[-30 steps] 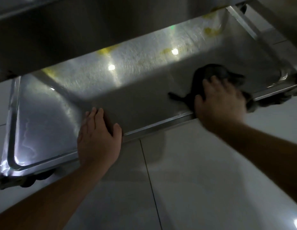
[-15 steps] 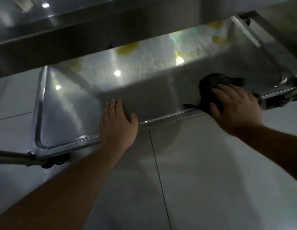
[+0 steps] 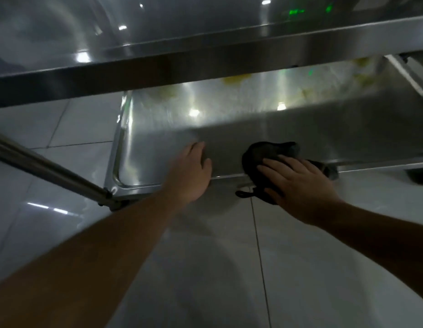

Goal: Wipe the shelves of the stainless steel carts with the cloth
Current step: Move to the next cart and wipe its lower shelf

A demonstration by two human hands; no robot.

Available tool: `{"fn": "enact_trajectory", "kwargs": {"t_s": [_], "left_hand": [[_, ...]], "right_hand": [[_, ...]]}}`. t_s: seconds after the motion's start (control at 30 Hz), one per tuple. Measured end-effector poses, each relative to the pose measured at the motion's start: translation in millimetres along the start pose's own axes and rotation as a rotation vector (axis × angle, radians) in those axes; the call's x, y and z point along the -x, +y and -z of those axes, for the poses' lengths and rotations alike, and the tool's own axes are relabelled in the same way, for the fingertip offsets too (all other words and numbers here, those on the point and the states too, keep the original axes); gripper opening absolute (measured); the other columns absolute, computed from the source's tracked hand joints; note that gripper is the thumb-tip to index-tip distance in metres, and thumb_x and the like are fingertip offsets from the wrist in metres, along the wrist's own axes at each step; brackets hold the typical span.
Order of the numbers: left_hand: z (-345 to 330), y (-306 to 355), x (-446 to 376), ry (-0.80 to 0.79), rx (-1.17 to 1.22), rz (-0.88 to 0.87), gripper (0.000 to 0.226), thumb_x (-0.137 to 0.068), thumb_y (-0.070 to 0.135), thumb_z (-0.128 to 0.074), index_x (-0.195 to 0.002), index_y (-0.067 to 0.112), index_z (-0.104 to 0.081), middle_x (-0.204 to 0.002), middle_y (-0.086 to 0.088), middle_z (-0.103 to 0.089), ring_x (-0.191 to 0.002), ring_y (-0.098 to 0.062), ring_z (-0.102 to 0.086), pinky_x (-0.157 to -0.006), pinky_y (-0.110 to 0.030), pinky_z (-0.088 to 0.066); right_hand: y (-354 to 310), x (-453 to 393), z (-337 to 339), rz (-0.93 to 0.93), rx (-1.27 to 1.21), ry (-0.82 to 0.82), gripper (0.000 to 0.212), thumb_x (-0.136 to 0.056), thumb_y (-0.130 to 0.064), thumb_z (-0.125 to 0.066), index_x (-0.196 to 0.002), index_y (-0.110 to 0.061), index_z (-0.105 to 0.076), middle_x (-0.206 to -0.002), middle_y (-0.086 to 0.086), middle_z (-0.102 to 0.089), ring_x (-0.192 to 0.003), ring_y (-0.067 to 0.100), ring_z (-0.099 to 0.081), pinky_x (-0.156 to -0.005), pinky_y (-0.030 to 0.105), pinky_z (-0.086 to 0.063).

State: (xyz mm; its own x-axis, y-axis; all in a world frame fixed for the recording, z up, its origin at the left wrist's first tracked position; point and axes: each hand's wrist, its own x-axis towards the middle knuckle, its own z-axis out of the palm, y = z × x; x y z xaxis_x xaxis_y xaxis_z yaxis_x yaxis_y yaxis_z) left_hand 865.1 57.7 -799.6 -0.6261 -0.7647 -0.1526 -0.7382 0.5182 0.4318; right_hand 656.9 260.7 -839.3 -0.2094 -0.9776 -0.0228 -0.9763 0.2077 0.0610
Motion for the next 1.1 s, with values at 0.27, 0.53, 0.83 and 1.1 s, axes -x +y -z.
{"fn": "enact_trajectory", "kwargs": {"t_s": [0.27,0.53,0.83,1.1], "left_hand": [[33.8,-116.6,34.3,-0.088,-0.3,0.158,0.063,-0.113,0.041,-0.025,-0.168,0.013,-0.012,-0.175,-0.012,-0.012,-0.162,-0.034,-0.01,-0.132,-0.05,-0.01],[18.7,-120.1,35.2,0.019,-0.289,0.16,0.064,-0.113,0.04,-0.022,-0.171,0.016,-0.006,-0.178,-0.01,-0.002,-0.164,-0.03,0.002,-0.132,-0.047,-0.001],[23.7,-124.1,32.8,-0.026,-0.325,0.154,0.062,-0.113,0.037,-0.013,-0.17,0.014,-0.009,-0.178,-0.006,0.0,-0.164,-0.026,0.007,-0.132,-0.044,0.004],[31.2,-119.1,35.8,-0.107,-0.321,0.187,0.07,-0.108,0.044,0.0,-0.17,0.015,-0.007,-0.178,-0.007,0.001,-0.164,-0.029,0.008,-0.132,-0.048,0.002]], "right_hand": [[1.9,-0.9,4.0,-0.056,0.112,-0.078,0.064,-0.102,-0.054,-0.031,-0.157,-0.023,-0.039,-0.155,0.01,-0.053,-0.137,0.04,-0.049,-0.107,0.06,-0.043],[-135.8,-66.7,11.2,0.271,0.08,0.07,0.066,-0.104,-0.049,-0.053,-0.158,-0.013,-0.044,-0.156,0.013,-0.053,-0.133,0.045,-0.053,-0.103,0.053,-0.044],[-178.0,-94.0,29.9,0.413,0.17,0.039,0.059,-0.1,-0.029,-0.042,-0.157,-0.012,-0.043,-0.153,0.011,-0.055,-0.127,0.038,-0.059,-0.096,0.047,-0.05],[-43.4,-37.5,37.2,0.302,0.252,-0.163,0.074,-0.09,-0.031,-0.068,-0.157,-0.014,-0.042,-0.149,0.009,-0.055,-0.116,0.036,-0.062,-0.09,0.052,-0.054]]}}
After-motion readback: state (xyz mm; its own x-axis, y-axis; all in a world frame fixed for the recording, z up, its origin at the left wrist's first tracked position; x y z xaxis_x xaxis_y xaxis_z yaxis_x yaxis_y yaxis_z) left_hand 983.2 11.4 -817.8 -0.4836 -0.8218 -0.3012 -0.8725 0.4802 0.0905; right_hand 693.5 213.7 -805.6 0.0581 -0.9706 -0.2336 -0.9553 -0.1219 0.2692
